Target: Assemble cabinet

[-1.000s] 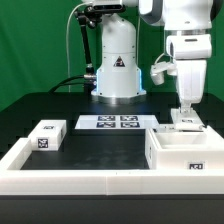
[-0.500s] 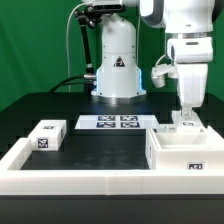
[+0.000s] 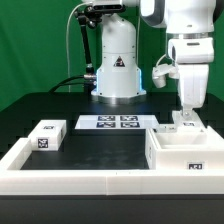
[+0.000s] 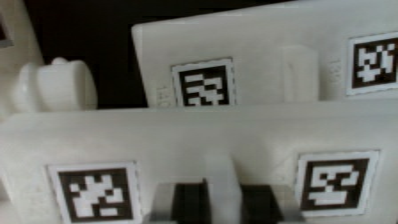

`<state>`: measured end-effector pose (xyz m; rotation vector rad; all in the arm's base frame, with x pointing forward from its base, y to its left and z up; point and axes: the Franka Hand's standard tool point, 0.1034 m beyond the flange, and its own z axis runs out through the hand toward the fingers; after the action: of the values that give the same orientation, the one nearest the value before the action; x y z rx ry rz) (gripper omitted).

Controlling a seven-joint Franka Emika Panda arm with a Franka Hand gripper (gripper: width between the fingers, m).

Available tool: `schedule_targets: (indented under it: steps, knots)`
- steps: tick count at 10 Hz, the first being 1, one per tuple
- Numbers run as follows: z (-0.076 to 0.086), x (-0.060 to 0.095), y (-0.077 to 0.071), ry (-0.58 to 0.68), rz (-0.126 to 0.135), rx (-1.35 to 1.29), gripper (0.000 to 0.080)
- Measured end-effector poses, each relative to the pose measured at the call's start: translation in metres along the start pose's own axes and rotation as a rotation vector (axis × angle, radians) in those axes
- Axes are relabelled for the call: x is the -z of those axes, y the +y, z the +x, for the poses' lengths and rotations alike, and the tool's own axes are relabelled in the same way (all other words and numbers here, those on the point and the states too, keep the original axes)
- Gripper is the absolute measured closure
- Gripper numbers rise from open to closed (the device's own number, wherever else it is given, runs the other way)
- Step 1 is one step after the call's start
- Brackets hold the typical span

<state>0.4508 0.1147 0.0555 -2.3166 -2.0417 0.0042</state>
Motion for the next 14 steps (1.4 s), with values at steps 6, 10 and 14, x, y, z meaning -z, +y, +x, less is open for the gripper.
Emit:
schedule_targets:
  steps: [6, 10, 14]
  knots:
    - [-0.0055, 0.0, 0.002, 0.003, -0.005, 0.069, 0.0731]
    - [-0.0044, 0.0028, 0.0024, 0.001, -0.005, 0.071, 0.0731]
    - [-0.007, 0.0067, 0.0069, -0.004, -0.004, 0.063, 0.0731]
